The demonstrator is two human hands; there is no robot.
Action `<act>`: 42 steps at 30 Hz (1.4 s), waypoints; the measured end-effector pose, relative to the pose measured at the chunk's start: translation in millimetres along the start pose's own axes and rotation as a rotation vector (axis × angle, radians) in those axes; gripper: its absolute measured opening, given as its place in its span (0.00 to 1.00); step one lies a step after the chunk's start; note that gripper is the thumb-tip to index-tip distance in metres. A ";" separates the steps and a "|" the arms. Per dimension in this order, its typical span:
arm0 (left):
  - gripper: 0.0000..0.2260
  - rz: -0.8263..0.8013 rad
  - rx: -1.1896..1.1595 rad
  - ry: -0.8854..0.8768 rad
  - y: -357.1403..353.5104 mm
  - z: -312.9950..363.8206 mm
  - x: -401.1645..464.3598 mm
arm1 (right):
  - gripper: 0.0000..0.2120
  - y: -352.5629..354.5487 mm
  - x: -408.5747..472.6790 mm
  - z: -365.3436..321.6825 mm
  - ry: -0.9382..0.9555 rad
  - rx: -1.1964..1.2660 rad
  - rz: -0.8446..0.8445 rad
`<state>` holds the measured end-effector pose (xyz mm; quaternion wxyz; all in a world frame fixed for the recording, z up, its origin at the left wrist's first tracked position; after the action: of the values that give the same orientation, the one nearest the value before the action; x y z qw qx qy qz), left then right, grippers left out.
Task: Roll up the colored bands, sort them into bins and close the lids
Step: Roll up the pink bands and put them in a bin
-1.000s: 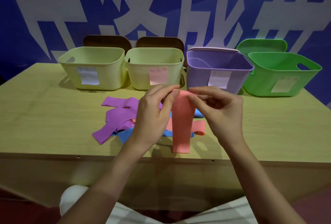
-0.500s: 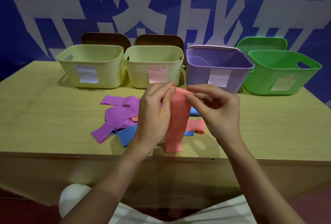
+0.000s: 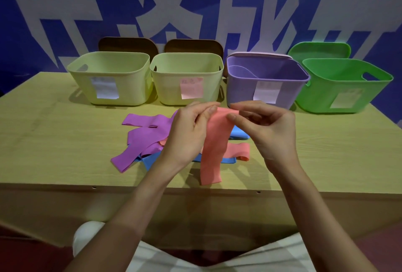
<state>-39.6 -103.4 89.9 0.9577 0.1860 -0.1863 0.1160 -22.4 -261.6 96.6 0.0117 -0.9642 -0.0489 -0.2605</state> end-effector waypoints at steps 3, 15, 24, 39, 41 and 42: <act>0.10 0.000 -0.032 -0.027 -0.2 -0.8 0.0 | 0.08 -0.2 0.2 0.8 -0.048 0.018 0.016; 0.07 0.001 0.071 -0.223 -3.8 1.5 -6.9 | 0.09 2.9 -0.2 -0.4 -0.102 0.057 0.030; 0.07 0.063 -0.080 -0.116 -2.4 -5.8 -1.8 | 0.12 1.2 4.0 1.7 0.045 -0.041 -0.070; 0.09 0.108 0.173 -0.387 9.6 4.7 -4.9 | 0.09 6.9 5.9 1.9 -0.188 0.019 -0.106; 0.08 0.077 0.194 -0.435 10.3 4.5 -3.8 | 0.09 9.2 6.3 5.1 -0.246 0.056 -0.136; 0.07 0.063 0.192 -0.448 10.3 4.8 -3.6 | 0.09 10.3 6.2 6.0 -0.264 0.072 -0.144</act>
<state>-47.4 -96.6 95.8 0.8664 0.2913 -0.3878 0.1190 -13.0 -271.0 94.6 0.0211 -0.9830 -0.1282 -0.1299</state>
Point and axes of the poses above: each hand's wrist, its own x-axis towards the middle knuckle, its own y-axis out of the back of the hand, z = x × y, the point moved 3 cm from there along x, towards the middle knuckle, and after that the axes turned 3 degrees about y, right-handed, at the moved point
